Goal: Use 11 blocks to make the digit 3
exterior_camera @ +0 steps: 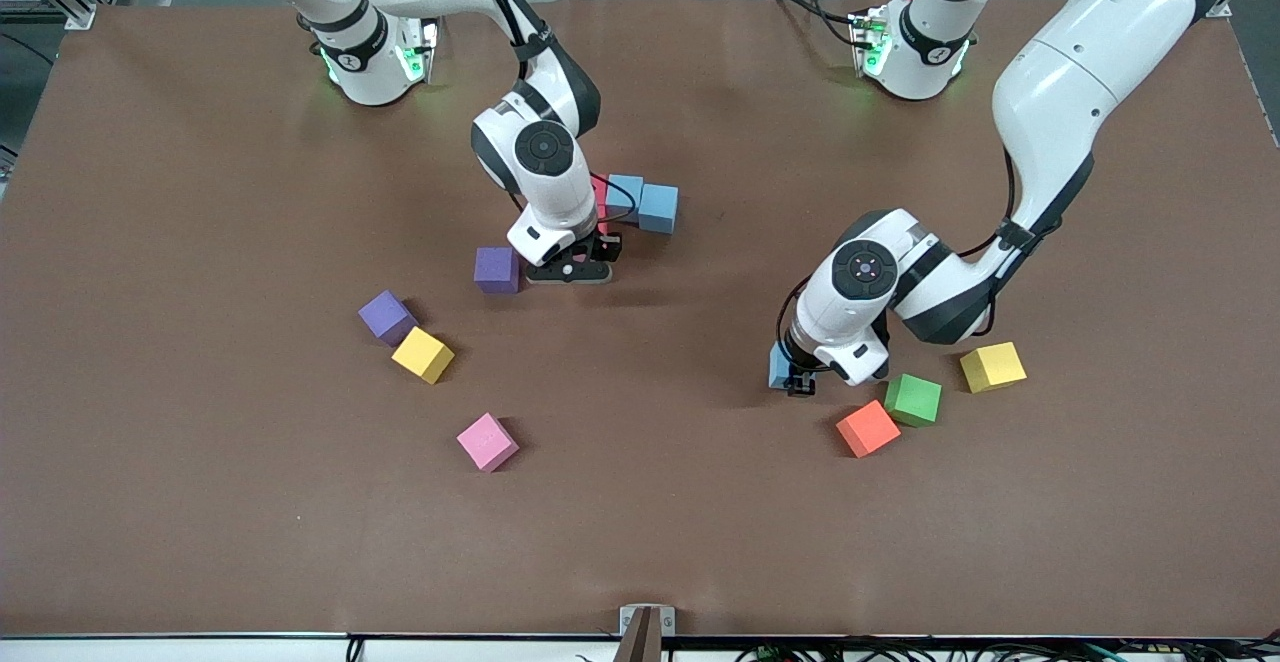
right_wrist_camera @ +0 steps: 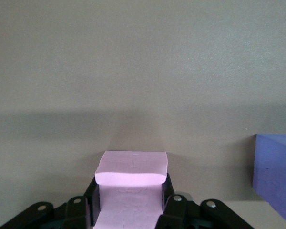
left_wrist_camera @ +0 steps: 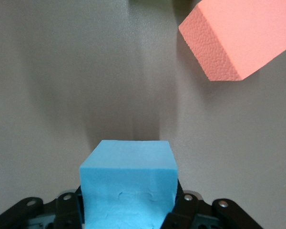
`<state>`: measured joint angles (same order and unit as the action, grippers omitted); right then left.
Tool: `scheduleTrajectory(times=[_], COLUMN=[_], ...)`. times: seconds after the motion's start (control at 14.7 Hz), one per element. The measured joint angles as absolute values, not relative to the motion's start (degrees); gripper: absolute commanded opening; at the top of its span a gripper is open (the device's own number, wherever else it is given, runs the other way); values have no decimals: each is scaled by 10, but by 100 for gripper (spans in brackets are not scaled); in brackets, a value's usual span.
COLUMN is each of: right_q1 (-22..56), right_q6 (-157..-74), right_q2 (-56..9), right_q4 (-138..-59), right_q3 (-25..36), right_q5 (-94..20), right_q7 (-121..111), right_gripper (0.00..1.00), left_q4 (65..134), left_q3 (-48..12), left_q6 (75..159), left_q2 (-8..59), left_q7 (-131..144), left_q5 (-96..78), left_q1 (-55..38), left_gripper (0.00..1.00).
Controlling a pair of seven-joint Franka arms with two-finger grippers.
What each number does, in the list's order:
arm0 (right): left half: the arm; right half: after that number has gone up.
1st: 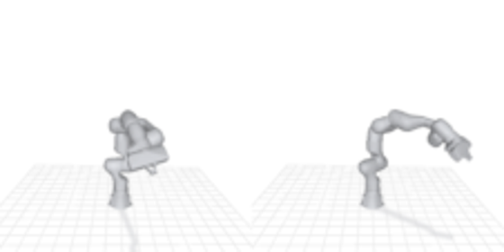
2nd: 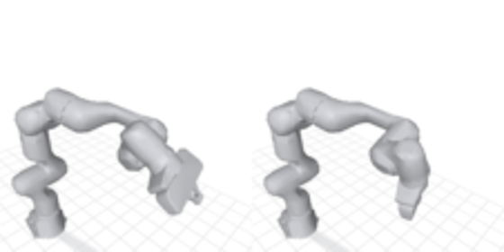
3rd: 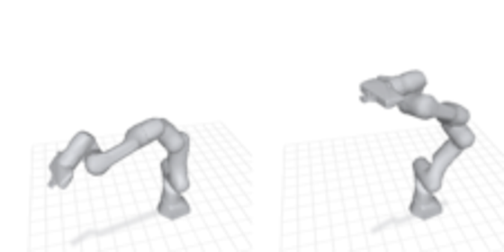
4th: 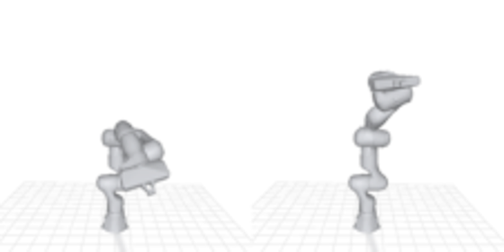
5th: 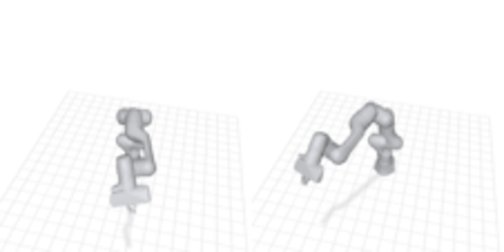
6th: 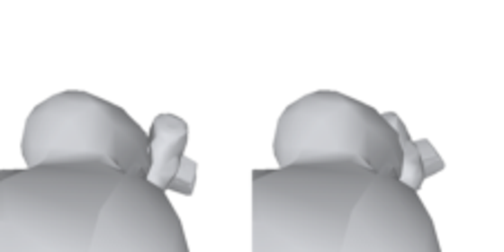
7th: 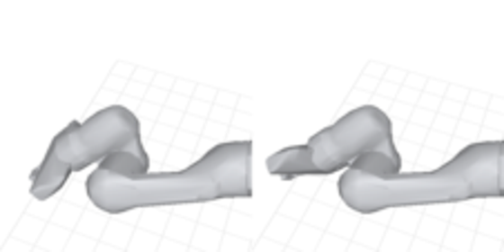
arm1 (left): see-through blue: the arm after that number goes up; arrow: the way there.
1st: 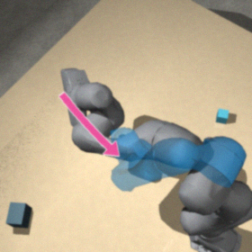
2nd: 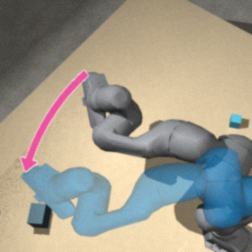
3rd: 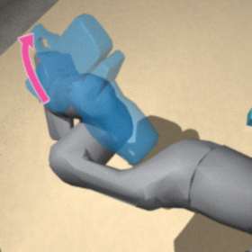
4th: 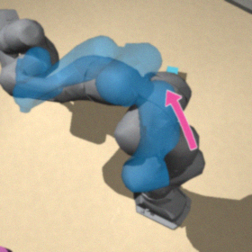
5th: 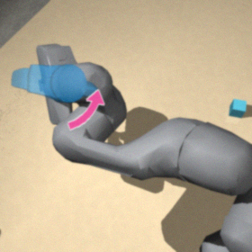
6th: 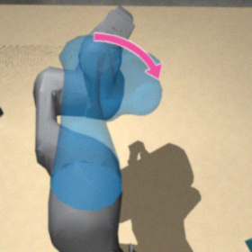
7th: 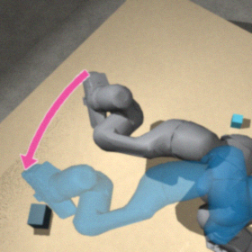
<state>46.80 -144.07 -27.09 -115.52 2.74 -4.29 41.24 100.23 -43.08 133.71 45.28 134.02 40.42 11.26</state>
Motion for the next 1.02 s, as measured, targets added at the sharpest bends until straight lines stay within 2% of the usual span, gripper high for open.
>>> scheduleTrajectory(times=[0.68,0.75,0.81,1.02], right_q1=[468,468,468,468], right_q6=[-1443,-1443,-1443,-1442], right_q2=[-271,-271,-271,-271], right_q4=[-1155,-1155,-1155,-1155], right_q3=[27,27,27,29], right_q5=[-43,-43,-43,-43], right_q7=[413,413,413,414], right_gripper=[9,28,99,100], left_q4=[1002,1002,1002,1002], left_q3=[-430,-430,-429,-428], left_q6=[1337,1337,1337,1337], left_q2=[453,453,453,453], left_q7=[1340,1340,1340,1340], left_q5=[404,404,404,404], left_q1=[112,112,112,112], left_gripper=[56,56,56,56])
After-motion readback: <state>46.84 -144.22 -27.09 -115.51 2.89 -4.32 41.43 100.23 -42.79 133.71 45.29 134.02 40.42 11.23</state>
